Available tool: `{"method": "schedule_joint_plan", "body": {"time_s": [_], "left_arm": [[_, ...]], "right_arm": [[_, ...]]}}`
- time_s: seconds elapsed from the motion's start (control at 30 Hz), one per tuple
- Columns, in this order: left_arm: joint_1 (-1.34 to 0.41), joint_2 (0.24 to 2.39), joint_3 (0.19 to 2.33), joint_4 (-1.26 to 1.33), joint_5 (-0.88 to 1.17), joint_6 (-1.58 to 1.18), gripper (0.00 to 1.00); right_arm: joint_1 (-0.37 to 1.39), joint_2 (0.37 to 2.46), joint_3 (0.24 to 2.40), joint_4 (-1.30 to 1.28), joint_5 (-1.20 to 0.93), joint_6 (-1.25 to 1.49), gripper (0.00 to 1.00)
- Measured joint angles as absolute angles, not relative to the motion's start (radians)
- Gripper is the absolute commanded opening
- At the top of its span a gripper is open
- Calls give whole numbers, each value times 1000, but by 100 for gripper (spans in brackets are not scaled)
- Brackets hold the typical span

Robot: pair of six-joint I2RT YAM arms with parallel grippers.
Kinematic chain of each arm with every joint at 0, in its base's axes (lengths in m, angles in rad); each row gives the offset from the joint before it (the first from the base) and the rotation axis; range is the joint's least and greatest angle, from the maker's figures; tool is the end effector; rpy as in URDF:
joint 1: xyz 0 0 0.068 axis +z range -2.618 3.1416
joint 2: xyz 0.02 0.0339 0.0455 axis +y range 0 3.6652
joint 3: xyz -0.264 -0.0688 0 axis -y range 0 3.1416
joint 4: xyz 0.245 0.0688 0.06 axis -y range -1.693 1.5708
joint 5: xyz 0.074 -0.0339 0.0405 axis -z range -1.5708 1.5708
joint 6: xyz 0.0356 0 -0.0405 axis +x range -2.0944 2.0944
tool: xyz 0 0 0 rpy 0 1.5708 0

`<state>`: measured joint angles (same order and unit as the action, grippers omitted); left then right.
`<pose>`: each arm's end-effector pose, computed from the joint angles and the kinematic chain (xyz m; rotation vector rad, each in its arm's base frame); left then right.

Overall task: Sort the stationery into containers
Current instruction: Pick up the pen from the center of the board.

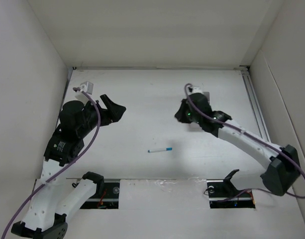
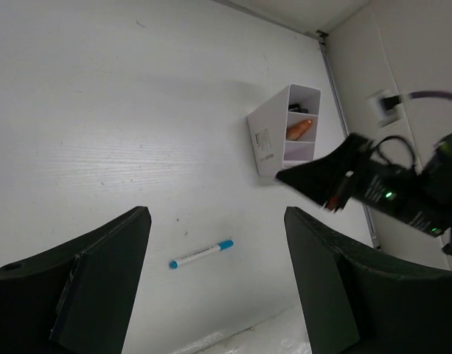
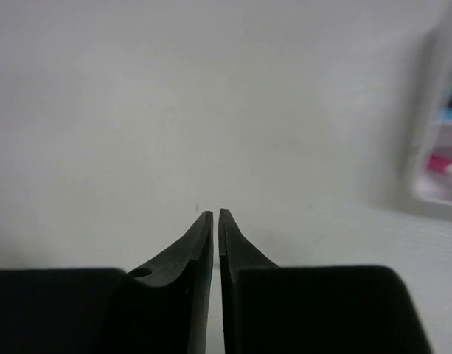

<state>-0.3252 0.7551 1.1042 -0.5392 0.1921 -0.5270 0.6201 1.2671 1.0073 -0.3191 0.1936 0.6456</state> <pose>0.1347 -0.0526 0.4140 -0.0392 1.8246 -0.7806 0.2355 0.1597 0.3009 0.1424 2.1804 0.5274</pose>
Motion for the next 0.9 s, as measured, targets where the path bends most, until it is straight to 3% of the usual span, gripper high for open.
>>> {"method": "schedule_joint_plan", "body": {"time_s": [0.07, 0.1, 0.17, 0.2, 0.3, 0.6, 0.77, 0.9], "left_arm": [[-325, 755, 1129, -539, 187, -530, 71], [-325, 755, 1142, -540, 188, -532, 71], [-325, 759, 1172, -536, 193, -540, 71], [-325, 761, 1188, -533, 196, -543, 71], [-325, 771, 1242, -530, 202, -554, 71], [-325, 754, 1331, -538, 201, -577, 71], [-325, 728, 1331, -559, 190, -582, 71], [-325, 721, 1331, -577, 178, -582, 72]], "right_arm": [[716, 1352, 1052, -377, 76, 591, 27], [770, 1402, 1071, -402, 34, 562, 43], [865, 1505, 1095, -442, -22, 521, 57], [905, 1554, 1103, -463, -42, 503, 69], [971, 1661, 1122, -535, -76, 458, 86], [991, 1846, 1333, -611, 22, 371, 91], [1021, 1908, 1348, -636, 57, 340, 91], [1040, 1950, 1361, -658, 79, 326, 82]]}}
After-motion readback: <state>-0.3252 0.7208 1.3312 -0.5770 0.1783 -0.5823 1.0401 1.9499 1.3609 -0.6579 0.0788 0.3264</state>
